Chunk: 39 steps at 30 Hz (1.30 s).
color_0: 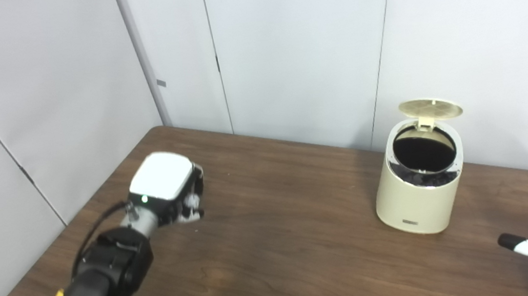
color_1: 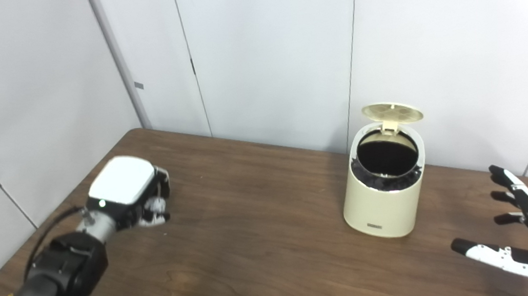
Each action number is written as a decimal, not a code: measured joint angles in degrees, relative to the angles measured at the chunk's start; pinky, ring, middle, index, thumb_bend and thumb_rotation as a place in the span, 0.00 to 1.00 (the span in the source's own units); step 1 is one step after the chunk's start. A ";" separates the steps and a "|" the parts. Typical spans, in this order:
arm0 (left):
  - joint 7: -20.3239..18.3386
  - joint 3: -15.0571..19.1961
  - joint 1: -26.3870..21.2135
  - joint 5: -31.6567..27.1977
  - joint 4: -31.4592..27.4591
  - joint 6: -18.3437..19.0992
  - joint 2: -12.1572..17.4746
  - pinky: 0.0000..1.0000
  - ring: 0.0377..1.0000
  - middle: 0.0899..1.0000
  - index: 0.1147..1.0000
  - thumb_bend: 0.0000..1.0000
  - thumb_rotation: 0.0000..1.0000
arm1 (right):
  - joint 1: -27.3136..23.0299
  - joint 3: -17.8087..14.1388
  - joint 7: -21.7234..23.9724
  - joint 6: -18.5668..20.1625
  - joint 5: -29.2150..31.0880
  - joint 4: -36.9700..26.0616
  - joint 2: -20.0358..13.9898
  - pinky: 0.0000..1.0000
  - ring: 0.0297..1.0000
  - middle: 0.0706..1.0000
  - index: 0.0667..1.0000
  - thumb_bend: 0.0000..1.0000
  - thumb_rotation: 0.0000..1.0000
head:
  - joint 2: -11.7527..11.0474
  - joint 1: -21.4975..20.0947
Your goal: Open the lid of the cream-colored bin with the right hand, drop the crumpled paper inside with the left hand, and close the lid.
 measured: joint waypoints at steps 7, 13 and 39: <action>-3.16 -0.22 -3.47 -0.38 -1.56 -1.24 -0.07 0.17 0.21 0.42 0.42 0.53 0.00 | -0.01 0.09 0.00 0.68 -0.57 -0.35 0.21 0.68 0.84 0.91 0.91 0.78 0.44 | -0.35 -1.58; -3.96 -1.23 -9.01 -1.20 -2.59 -3.60 -0.42 0.16 0.19 0.42 0.42 0.53 0.00 | -0.17 0.30 0.09 1.83 -0.67 -0.93 0.89 0.74 0.88 0.93 0.92 0.75 0.34 | -0.61 -2.81; -4.53 -10.14 -29.24 -2.54 3.12 -8.56 -11.60 0.25 0.29 0.36 0.45 0.52 0.00 | -0.84 2.68 -2.15 -0.96 -3.10 3.54 1.49 0.69 0.83 0.90 0.90 0.81 0.34 | -2.37 -14.32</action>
